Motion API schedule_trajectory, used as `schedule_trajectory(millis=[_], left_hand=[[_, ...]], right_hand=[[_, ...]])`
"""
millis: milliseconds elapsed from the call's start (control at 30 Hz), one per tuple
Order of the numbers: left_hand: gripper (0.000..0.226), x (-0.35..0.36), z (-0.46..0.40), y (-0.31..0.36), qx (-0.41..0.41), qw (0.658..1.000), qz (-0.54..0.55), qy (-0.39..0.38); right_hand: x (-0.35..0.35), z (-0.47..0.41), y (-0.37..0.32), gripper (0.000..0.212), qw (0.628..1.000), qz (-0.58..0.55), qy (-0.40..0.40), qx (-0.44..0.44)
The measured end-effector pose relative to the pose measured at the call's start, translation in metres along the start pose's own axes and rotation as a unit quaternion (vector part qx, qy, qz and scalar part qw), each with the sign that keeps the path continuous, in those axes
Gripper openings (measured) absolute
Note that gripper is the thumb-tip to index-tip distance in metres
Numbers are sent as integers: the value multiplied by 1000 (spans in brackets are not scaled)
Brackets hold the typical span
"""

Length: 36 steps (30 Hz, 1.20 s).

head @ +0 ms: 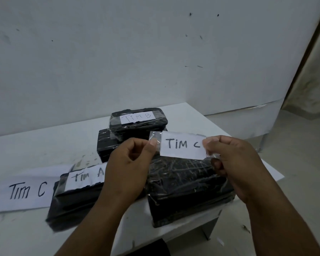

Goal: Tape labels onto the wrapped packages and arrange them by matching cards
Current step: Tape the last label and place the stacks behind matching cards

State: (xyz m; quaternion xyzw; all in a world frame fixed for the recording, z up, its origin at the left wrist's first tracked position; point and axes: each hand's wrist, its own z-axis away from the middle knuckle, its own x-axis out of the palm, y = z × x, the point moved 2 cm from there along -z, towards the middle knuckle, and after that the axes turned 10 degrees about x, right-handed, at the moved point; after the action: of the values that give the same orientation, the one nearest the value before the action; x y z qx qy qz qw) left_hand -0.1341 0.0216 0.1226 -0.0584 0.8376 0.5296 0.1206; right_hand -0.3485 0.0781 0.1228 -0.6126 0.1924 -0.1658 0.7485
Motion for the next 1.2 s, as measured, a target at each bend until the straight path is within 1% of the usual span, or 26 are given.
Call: schedule_trajectory(millis=[67,133,200,300,400,600,767,1033,1200], left_hand=[[23,-1,-2,0,5,1000,-18,-1],[23,-2,-2,-2,5,1000,-30,-2],[23,-2,-1,-3,11,999,-47,3],[27,0,3,-5,24,995,-93,2],[29,3,7,-6,30,987,-154,-24],[27,12,14,-8,25,972,-227,-58],[27,15,16,-10,31,964,-254,-67],[25,19,17,-12,36,957,-276,-85],[25,20,17,-15,38,955,-282,-88]], right_hand=[[0,-2,1,25,1000,16,1,-6],[-1,-4,2,21,999,31,10,-4],[-1,-5,3,22,999,44,20,-6],[-3,-4,5,20,992,98,67,-38],[-5,-3,5,11,976,175,111,-60],[-6,-6,9,17,962,240,124,-32],[-7,-9,16,26,955,267,128,-18],[-7,-10,22,28,953,275,126,-19],[-5,-10,26,32,951,275,138,-19]])
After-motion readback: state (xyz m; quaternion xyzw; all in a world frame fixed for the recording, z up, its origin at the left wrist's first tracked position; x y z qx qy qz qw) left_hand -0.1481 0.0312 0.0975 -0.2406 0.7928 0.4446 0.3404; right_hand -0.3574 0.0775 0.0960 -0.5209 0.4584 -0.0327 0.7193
